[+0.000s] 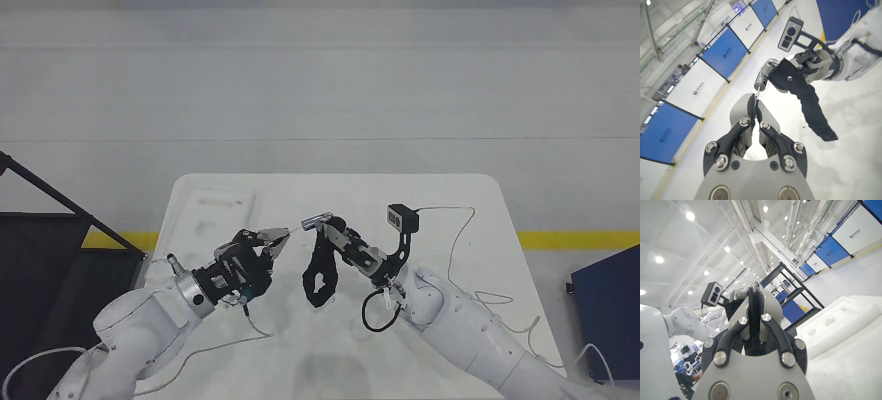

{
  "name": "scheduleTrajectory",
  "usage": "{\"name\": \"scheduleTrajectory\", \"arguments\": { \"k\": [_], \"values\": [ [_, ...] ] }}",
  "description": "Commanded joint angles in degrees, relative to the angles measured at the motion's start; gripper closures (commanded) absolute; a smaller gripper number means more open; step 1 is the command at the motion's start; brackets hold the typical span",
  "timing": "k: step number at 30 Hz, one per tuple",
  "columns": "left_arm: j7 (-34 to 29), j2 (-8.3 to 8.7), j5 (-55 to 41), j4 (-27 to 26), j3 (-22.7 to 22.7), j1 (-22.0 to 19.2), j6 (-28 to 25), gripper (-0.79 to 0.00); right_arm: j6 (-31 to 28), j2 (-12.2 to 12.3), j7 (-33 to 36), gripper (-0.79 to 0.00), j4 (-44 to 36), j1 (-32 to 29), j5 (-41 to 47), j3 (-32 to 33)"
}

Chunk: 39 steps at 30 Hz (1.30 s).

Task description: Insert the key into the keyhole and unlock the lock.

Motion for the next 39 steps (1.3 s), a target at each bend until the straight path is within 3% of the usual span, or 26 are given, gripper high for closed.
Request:
{"name": "scheduleTrajectory", "arguments": {
  "k": [1, 11, 22, 30, 31, 33, 34, 39],
  "values": [
    [0.02, 0.04, 14.67, -0.61, 2.24, 1.16, 3.54, 0.0, 0.0, -0.01, 0.0, 0.0, -0.01, 0.0, 0.0, 0.0],
    [-1.43, -0.92, 48.73, 0.6, 7.93, 1.34, 24.97, 0.0, 0.0, -0.01, 0.0, 0.0, -0.01, 0.0, 0.0, 0.0],
    [-1.03, -1.38, 70.3, 2.42, 9.15, 2.91, 29.62, 0.0, 0.0, -0.01, 0.0, 0.0, -0.01, 0.0, 0.0, 0.0],
    [-2.34, -2.12, 73.31, 3.37, 9.53, 3.21, 30.81, 0.0, 0.0, -0.01, 0.0, 0.0, -0.01, 0.0, 0.0, 0.0],
    [-2.29, -2.19, 73.59, 3.25, 9.39, 3.14, 30.98, -0.123, 0.0, -0.01, 0.0, 0.0, -0.01, 0.0, 0.0, 0.0],
    [-3.0, -2.36, 73.58, 3.07, 9.04, 3.31, 31.1, -0.493, 0.0, -0.01, 0.0, 0.0, -0.01, 0.0, 0.0, 0.0],
    [-3.58, -2.47, 73.28, 2.93, 8.85, 3.49, 31.14, -0.785, 0.0, -0.01, 0.0, 0.0, -0.01, 0.0, 0.0, 0.0],
    [-3.36, -2.8, 71.34, 2.0, 8.08, 4.26, 28.55, -0.785, 0.0, -0.01, 0.0, 0.0, -0.01, 0.0, 0.0, 0.0]
  ]
}}
